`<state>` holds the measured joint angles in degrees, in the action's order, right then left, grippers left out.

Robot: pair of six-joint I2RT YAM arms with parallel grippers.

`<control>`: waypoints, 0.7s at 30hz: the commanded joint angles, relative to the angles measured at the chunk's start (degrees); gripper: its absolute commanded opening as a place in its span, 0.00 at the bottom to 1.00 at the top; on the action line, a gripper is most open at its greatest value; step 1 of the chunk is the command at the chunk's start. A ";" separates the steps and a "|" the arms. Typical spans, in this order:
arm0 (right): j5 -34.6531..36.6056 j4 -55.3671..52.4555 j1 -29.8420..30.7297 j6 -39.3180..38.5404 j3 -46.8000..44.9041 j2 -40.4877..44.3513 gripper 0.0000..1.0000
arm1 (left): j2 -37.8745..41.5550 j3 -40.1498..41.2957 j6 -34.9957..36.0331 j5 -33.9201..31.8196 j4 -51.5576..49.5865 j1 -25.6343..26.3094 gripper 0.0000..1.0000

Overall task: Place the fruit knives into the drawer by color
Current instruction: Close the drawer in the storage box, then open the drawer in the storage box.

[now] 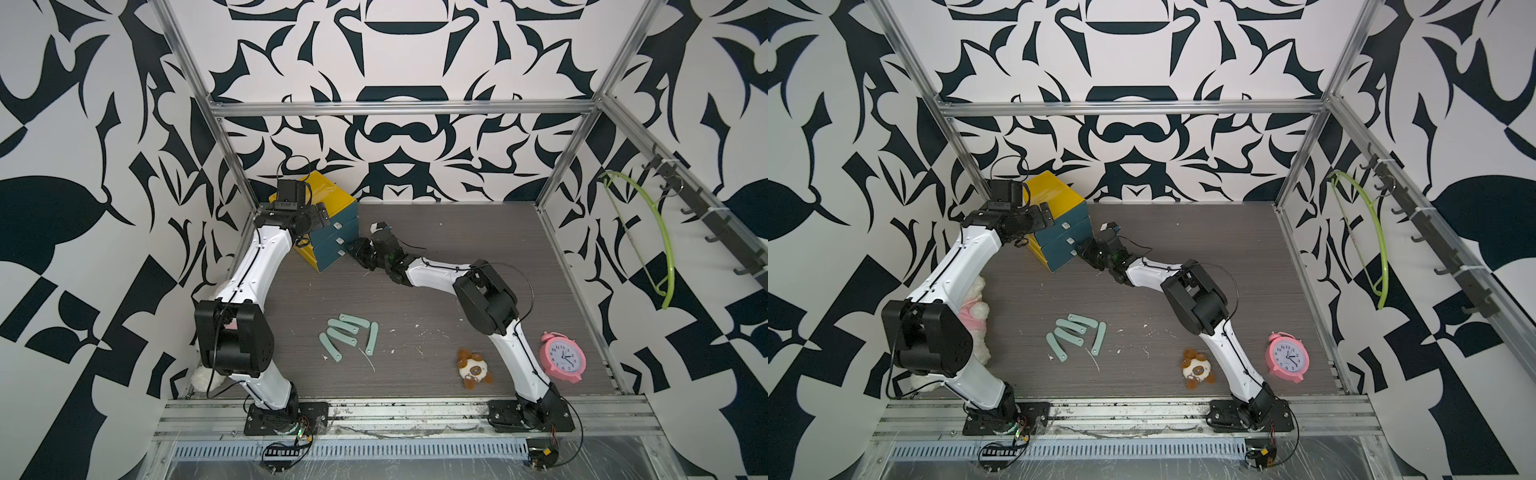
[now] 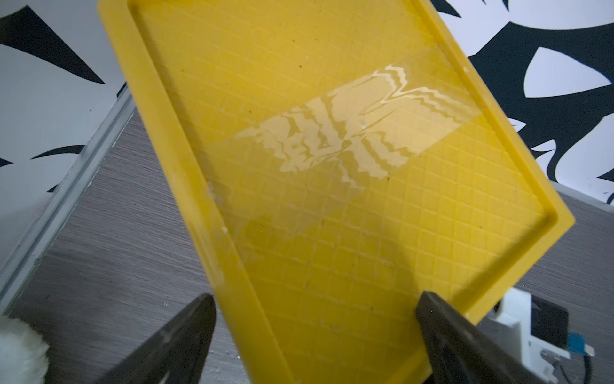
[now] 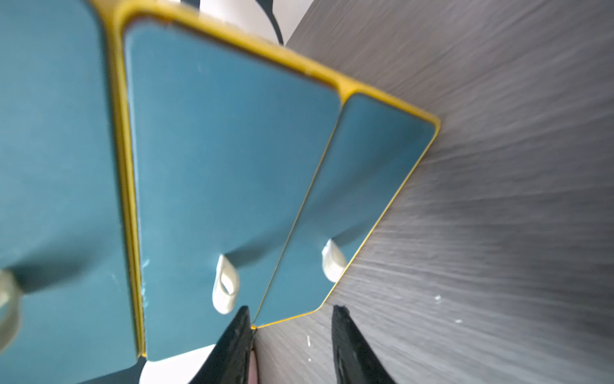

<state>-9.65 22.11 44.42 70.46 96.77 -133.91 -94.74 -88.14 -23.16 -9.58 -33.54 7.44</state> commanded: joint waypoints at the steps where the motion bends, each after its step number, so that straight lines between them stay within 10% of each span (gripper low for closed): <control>1: -0.44 5.74 0.93 2.57 0.55 -0.43 0.41 | -1.15 2.00 0.83 1.04 -5.57 -0.20 0.99; 21: 1.07 5.32 0.56 3.62 6.77 -6.51 0.41 | -1.76 1.74 1.34 2.03 -5.53 -0.46 0.99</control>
<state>-9.32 25.06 45.19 73.56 100.53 -140.84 -94.76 -88.14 -23.11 -8.51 -33.56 7.07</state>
